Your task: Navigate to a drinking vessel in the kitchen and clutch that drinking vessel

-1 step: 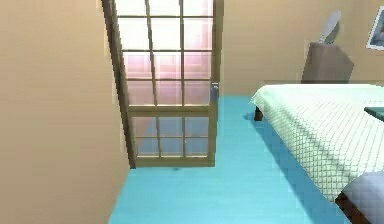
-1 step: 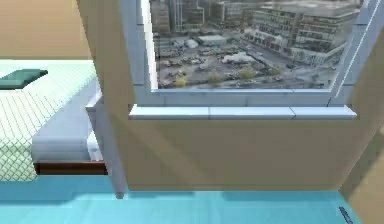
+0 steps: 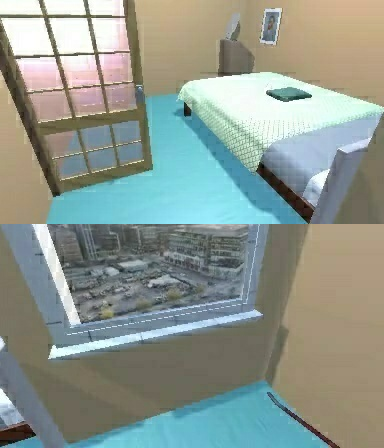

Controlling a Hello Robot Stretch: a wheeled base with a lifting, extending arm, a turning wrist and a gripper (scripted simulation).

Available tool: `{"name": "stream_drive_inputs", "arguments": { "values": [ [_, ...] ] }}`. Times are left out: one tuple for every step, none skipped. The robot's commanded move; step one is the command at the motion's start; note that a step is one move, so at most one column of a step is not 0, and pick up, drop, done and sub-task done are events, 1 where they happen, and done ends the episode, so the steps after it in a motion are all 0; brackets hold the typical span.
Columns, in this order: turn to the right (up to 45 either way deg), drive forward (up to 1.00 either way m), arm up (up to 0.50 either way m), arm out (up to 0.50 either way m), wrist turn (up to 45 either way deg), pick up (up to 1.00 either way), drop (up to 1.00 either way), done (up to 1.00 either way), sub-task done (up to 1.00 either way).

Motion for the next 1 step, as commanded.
{"name": "stream_drive_inputs", "arguments": {
  "values": [
    [0.0, 1.00, 0.00, 0.00, 0.0, 0.00, 0.00, 0.00, 0.00]
  ]
}}
